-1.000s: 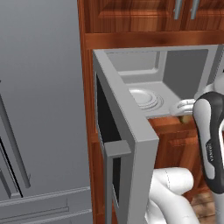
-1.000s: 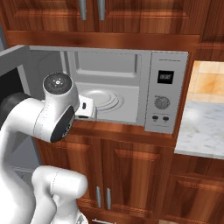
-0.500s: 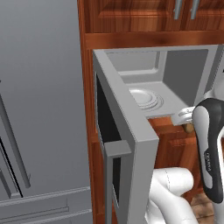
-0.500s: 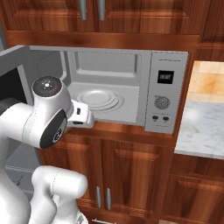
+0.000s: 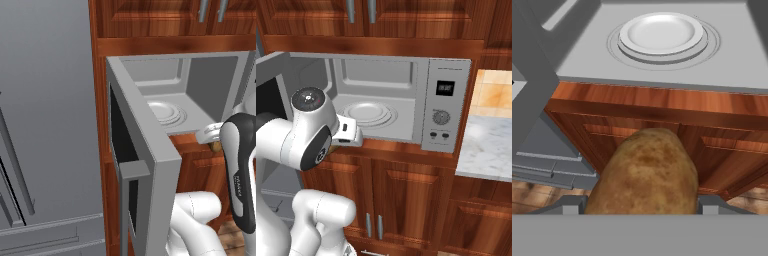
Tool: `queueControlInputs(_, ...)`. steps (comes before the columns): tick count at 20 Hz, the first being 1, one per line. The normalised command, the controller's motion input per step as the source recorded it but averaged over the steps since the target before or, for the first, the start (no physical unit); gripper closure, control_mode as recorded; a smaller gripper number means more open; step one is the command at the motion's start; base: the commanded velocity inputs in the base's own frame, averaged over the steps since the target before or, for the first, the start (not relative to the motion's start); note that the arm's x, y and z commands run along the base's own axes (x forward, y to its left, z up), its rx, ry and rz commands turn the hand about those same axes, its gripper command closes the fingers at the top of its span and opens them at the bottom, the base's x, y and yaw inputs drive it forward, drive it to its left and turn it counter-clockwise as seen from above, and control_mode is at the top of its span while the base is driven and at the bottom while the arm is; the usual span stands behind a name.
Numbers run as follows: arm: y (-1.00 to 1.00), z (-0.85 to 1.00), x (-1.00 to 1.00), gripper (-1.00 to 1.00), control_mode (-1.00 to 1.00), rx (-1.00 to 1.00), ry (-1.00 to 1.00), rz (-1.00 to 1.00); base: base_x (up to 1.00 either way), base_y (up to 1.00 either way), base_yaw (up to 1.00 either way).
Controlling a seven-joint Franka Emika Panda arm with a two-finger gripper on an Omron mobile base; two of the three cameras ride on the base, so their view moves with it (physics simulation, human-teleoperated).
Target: Retrieve the reheated potato from the microwave, then place the potato, cheese, and condiment on the cutting board.
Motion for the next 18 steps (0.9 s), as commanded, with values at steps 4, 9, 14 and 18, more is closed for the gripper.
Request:
queueControlInputs(4,0.00,0.00,0.00,1.00,-1.00,0.00,0.00,0.00,0.00,0.00,0.00)
queueControlInputs(9,0.00,0.00,0.00,1.00,-1.00,0.00,0.00,0.00,0.00,0.00,0.00)
queueControlInputs(14,0.00,0.00,0.00,1.00,1.00,0.00,0.00,0.00,0.00,0.00,0.00)
queueControlInputs(18,0.00,0.00,0.00,1.00,1.00,0.00,0.00,0.00,0.00,0.00,0.00)
